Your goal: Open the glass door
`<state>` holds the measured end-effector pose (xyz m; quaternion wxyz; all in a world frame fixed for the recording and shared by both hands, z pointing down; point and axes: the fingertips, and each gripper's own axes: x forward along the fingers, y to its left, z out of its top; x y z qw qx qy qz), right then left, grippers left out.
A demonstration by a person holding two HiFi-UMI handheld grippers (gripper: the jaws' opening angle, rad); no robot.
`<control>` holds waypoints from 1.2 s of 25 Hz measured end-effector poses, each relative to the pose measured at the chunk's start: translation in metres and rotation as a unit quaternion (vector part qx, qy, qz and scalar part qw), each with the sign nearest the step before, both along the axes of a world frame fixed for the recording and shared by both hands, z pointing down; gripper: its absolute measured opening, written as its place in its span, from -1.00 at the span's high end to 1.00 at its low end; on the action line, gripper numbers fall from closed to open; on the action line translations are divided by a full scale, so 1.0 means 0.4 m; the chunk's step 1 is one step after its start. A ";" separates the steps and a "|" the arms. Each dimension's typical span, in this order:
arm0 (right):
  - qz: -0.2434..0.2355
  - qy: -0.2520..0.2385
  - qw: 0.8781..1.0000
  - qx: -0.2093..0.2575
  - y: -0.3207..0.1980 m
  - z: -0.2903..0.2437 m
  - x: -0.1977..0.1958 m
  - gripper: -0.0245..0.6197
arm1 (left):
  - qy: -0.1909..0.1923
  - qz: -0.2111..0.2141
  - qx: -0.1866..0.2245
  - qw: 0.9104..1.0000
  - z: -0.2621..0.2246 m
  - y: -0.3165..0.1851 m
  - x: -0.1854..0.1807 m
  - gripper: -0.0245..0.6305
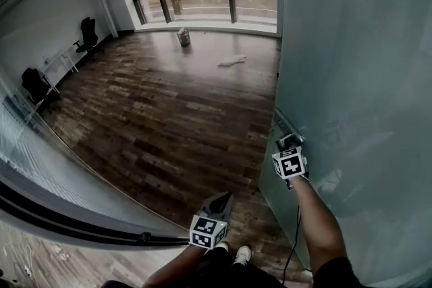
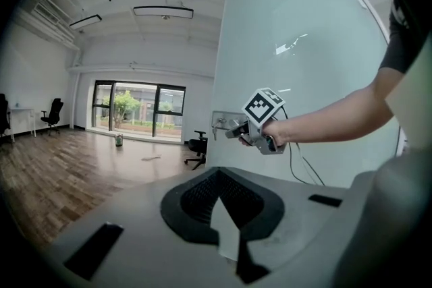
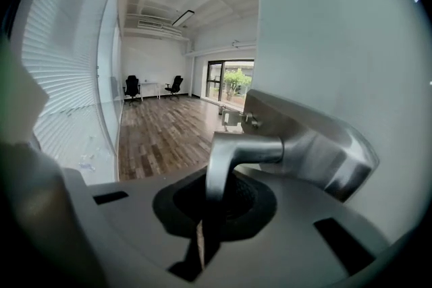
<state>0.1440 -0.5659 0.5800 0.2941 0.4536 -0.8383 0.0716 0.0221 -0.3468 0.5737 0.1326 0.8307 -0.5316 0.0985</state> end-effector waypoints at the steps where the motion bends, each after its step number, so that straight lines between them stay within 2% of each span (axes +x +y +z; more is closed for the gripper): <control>1: 0.006 -0.002 1.000 -0.001 -0.024 0.004 0.021 0.88 | -0.005 0.002 0.000 1.000 0.011 -0.017 -0.001 0.93; 7: 0.053 -0.001 0.999 0.001 -0.173 0.001 0.162 0.88 | 0.004 0.012 0.000 1.000 0.020 -0.156 0.028 0.93; 14: 0.103 -0.003 0.995 -0.002 -0.284 0.005 0.336 0.88 | 0.018 0.031 0.005 0.999 0.020 -0.298 0.075 0.93; 30: 0.206 -0.002 0.979 -0.010 -0.490 0.012 0.738 0.88 | 0.001 0.064 -0.017 0.998 0.083 -0.529 0.117 0.93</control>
